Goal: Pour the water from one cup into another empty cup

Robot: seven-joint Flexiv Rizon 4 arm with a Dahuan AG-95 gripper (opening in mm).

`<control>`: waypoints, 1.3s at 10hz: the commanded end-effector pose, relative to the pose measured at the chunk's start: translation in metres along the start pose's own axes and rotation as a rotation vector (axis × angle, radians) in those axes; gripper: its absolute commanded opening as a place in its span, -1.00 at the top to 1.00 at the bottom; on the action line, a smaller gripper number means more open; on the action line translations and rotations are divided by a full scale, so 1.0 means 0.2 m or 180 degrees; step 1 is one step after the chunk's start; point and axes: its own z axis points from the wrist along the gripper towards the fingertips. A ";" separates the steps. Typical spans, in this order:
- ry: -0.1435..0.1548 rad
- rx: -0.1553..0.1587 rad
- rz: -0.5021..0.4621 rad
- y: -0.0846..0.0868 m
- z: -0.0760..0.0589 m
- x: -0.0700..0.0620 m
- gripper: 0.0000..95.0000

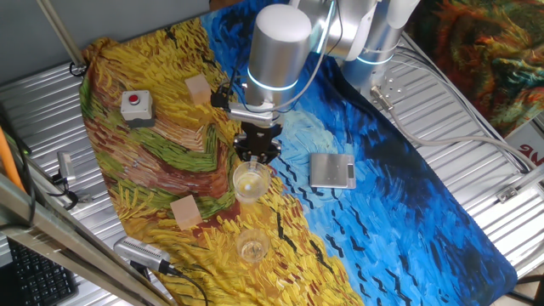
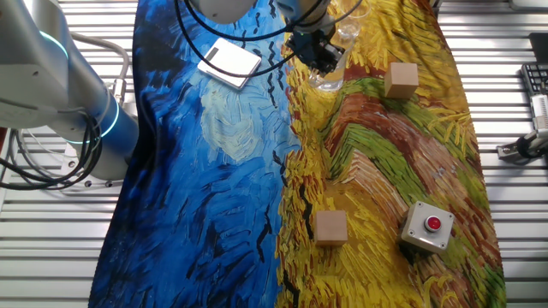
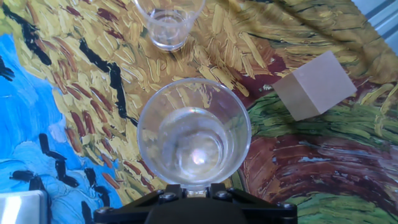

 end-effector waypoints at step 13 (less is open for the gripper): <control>-0.0251 -0.0125 -0.0050 0.00 0.03 0.01 1.00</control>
